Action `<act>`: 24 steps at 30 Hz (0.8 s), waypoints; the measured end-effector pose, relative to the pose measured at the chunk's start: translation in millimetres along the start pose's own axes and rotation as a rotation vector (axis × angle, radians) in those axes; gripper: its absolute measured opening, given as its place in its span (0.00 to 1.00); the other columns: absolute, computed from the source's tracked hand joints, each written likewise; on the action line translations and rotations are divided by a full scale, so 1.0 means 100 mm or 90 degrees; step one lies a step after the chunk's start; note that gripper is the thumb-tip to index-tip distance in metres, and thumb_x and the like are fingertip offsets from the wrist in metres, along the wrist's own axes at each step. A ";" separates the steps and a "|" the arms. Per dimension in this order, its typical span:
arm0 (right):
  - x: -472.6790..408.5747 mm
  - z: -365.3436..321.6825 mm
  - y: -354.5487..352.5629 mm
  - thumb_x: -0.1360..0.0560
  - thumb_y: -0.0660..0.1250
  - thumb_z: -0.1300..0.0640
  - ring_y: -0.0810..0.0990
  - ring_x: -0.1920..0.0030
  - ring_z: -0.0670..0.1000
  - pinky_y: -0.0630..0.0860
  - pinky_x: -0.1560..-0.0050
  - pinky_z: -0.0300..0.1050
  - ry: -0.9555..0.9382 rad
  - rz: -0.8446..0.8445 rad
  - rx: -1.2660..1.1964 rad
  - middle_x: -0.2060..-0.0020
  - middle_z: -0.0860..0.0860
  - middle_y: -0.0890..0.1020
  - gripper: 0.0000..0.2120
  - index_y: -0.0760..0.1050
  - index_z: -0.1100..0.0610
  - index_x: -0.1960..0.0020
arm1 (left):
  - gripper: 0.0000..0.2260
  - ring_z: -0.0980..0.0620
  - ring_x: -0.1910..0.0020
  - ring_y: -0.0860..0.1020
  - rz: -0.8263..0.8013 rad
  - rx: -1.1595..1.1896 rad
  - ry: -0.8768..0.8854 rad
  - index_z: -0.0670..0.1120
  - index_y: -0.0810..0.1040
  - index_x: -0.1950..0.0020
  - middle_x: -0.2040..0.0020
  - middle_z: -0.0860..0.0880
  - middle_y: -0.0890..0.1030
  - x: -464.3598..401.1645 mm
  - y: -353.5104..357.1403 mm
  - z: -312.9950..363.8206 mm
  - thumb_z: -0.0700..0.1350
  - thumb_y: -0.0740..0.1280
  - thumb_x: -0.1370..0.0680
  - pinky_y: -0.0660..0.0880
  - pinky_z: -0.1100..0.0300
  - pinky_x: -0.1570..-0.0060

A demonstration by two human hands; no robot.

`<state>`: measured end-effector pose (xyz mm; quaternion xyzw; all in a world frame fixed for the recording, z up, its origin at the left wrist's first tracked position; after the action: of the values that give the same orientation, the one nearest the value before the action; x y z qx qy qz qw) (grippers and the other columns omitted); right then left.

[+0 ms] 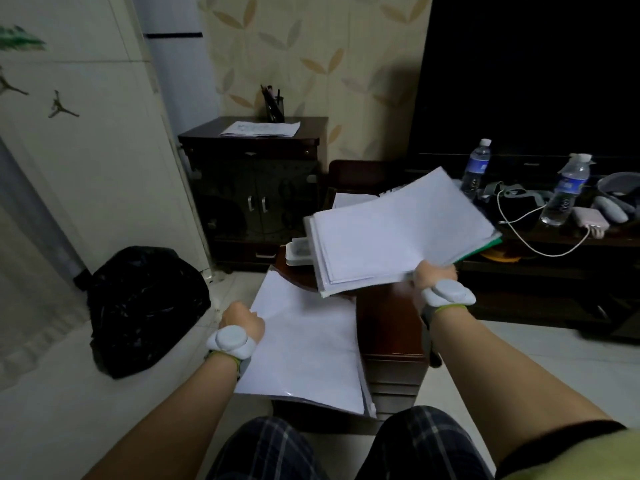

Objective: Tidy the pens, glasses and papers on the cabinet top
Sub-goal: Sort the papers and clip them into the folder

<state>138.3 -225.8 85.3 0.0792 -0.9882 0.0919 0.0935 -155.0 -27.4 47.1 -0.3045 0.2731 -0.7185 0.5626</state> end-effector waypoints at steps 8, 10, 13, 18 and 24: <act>-0.98 1.27 0.37 0.37 0.63 0.54 0.72 0.65 0.55 0.75 0.49 0.53 0.097 -0.128 0.063 0.65 0.53 0.74 0.25 0.74 0.67 0.44 | 0.14 0.38 0.39 0.74 -0.063 0.106 0.009 0.32 0.74 0.38 0.38 0.34 0.76 -0.28 0.34 -0.05 0.34 0.59 0.21 0.69 0.55 0.41; -1.32 1.66 0.44 0.45 0.62 0.46 0.76 0.61 0.57 0.75 0.47 0.55 0.082 -0.127 0.133 0.63 0.54 0.78 0.36 0.75 0.65 0.41 | 0.14 0.37 0.41 0.74 -0.072 0.103 0.020 0.34 0.76 0.38 0.41 0.38 0.78 -0.42 0.43 -0.03 0.32 0.58 0.22 0.69 0.58 0.46; -0.75 1.27 0.32 0.34 0.66 0.50 0.79 0.45 0.62 0.74 0.41 0.55 0.075 -0.149 0.200 0.46 0.61 0.80 0.27 0.75 0.65 0.40 | 0.13 0.36 0.43 0.76 -0.088 0.076 0.033 0.35 0.79 0.42 0.45 0.39 0.80 -0.59 0.51 -0.03 0.33 0.60 0.23 0.71 0.57 0.47; -0.45 1.19 0.48 0.25 0.63 0.60 0.77 0.41 0.62 0.73 0.38 0.53 0.102 -0.182 0.194 0.40 0.61 0.77 0.18 0.72 0.67 0.37 | 0.13 0.34 0.39 0.73 -0.131 0.090 0.007 0.28 0.75 0.41 0.38 0.33 0.75 -0.86 0.69 -0.01 0.30 0.62 0.24 0.68 0.54 0.38; -0.33 1.41 0.65 0.24 0.62 0.63 0.75 0.40 0.64 0.71 0.37 0.54 0.157 -0.170 0.148 0.39 0.63 0.76 0.18 0.70 0.68 0.35 | 0.19 0.41 0.36 0.72 -0.162 0.026 0.123 0.39 0.74 0.34 0.34 0.41 0.74 -0.88 0.95 0.34 0.31 0.60 0.25 0.65 0.62 0.36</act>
<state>134.6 -185.8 -68.2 0.2078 -0.9329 0.2007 0.2152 -52.4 36.3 -11.2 -0.2548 0.2703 -0.8152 0.4443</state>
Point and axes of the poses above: each hand's wrist, its own x-axis away from the middle knuckle, its own y-axis out of the palm, z = x × y, the point moved 6 cm from there along -x, towards the middle knuckle
